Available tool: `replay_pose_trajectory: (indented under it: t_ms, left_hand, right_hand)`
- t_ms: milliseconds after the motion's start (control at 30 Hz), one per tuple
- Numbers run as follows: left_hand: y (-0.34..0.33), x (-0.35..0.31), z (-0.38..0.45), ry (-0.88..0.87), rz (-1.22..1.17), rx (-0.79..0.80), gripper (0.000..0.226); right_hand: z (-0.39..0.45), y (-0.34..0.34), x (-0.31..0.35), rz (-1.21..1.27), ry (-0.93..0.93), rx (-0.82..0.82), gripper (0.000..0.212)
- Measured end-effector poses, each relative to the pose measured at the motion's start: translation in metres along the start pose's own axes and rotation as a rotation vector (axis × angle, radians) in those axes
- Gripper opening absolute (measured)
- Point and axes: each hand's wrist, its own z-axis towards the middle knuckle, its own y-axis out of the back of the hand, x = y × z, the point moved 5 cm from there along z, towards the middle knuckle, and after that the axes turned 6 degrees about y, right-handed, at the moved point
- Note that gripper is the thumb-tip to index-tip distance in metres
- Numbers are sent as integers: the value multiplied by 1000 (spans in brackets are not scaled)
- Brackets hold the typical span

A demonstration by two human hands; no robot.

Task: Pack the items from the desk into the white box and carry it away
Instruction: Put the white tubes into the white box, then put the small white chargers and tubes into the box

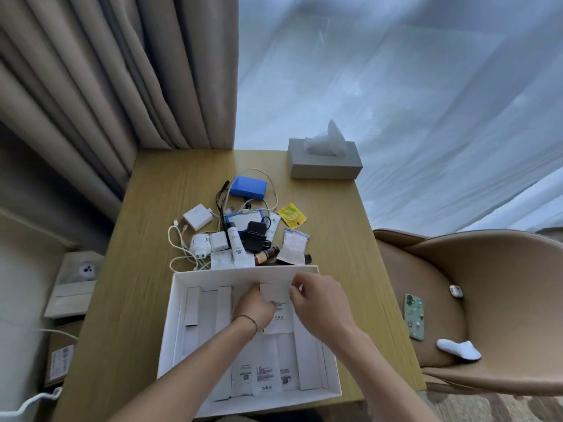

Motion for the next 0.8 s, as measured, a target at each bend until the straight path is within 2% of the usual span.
replay_pose_trajectory:
  t_ms: [100, 200, 333, 467, 600, 700, 800]
  left_hand:
    - [17, -7, -11, -30, 75, 75, 34]
    - [39, -17, -28, -36, 156, 78, 41]
    - [67, -48, -50, -164, 166, -31, 16]
    - [87, -84, -56, -274, 183, -125, 16]
    - [102, -98, -39, -267, 129, -154, 10]
    - [114, -94, -21, -215, 98, -187, 12]
    - [124, -84, -7, -148, 98, -211, 14]
  right_hand:
    - [13, 13, 2, 83, -2, -17, 19]
    - [29, 25, 5, 160, -23, -24, 18]
    - [61, 32, -2, 261, -91, 34, 16]
    - [102, 23, -27, 322, -191, 107, 19]
    - [133, 2, -56, 177, -266, 204, 15]
    - [148, -19, -76, 40, -306, 297, 20]
    - [160, -37, -92, -12, -378, 320, 24]
